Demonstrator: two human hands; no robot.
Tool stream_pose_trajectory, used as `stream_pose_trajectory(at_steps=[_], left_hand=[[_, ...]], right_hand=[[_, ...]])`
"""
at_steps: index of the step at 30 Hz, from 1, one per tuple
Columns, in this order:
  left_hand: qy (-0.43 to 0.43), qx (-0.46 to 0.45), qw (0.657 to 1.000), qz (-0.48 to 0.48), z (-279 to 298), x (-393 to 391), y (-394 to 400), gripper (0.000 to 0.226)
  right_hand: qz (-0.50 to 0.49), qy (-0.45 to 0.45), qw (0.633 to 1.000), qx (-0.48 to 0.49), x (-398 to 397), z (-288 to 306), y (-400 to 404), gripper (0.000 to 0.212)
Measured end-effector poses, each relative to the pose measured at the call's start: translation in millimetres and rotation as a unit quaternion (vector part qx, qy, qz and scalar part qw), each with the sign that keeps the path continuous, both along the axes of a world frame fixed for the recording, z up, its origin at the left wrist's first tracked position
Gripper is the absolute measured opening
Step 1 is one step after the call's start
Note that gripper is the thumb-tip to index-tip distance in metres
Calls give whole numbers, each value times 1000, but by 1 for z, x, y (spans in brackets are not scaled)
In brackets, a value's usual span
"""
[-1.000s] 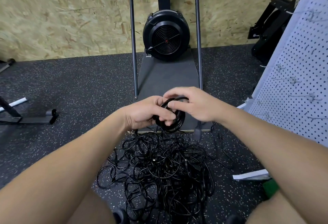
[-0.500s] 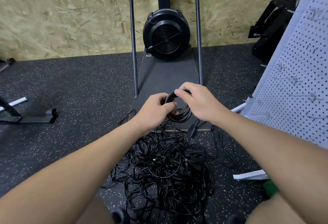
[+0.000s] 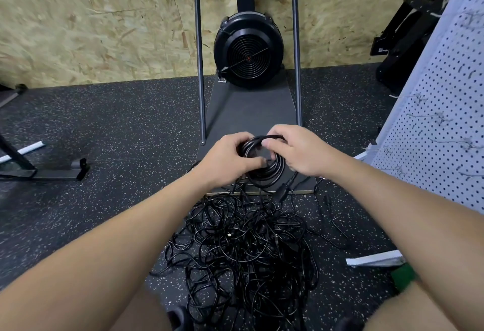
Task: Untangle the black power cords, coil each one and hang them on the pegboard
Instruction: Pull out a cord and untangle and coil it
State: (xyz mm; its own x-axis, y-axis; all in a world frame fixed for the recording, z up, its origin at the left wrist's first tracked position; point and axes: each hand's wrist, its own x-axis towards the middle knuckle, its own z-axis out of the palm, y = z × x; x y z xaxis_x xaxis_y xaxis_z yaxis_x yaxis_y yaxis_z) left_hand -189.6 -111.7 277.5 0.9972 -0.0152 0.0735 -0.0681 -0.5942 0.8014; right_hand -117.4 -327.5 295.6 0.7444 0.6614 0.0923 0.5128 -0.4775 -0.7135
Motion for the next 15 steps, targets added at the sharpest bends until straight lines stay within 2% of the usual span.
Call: stream_pose_trajectory(at_steps=[2,4,6,8,10,12,15], left_hand=[[-22,38,999,2,-1,-3,-4,24],[-51,73,996,23,-4,-4,-8,10],[-62,52,996,38,-6,-4,-10,3],[-63,-5,997,40,-5,-4,-11,7],[-83,1,995,53,-2,-3,-11,8],[-83,46,994,54,1,0,-8,9],[-29,76,996,34,4,4,10,11]], right_hand=[[-15,-11,1000,3,1,1,-4,27],[-14,7,1000,2,-2,0,-5,30],[-14,31,999,12,-4,-4,-3,34],[-19,67,997,42,-3,-7,-1,35],[-16,107,992,68,-1,-8,0,33],[-15,91,994,50,-1,-1,-3,27],[-5,43,999,22,6,11,-17,19]])
